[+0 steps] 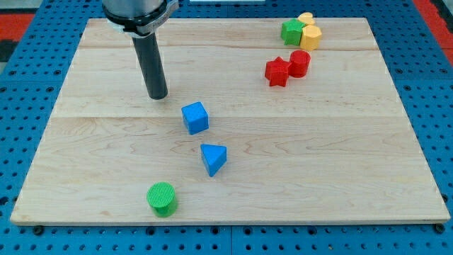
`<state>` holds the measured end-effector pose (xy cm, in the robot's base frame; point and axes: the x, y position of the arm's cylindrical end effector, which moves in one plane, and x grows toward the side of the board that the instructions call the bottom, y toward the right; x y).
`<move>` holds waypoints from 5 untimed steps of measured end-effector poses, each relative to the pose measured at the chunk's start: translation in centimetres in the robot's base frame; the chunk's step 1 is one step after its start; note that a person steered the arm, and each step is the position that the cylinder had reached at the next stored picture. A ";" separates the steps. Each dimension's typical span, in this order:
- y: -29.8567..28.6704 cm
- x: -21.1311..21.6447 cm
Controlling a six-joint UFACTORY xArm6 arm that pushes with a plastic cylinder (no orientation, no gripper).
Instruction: Place the green circle left to the blue triangle
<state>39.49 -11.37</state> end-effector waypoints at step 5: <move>1.8 20.0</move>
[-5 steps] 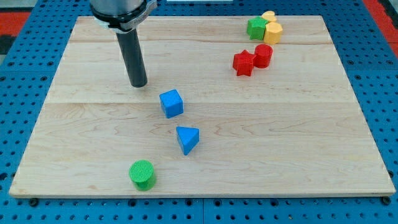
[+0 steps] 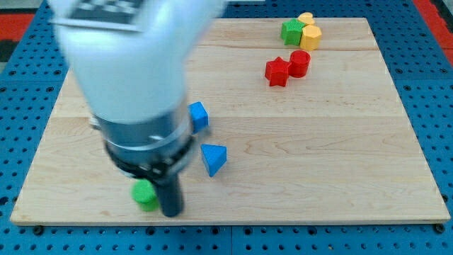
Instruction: Place the green circle left to the blue triangle
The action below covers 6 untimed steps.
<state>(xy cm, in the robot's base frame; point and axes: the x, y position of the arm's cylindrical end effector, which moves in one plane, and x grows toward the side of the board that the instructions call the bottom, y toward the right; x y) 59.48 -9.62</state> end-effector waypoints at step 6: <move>-5.9 -2.3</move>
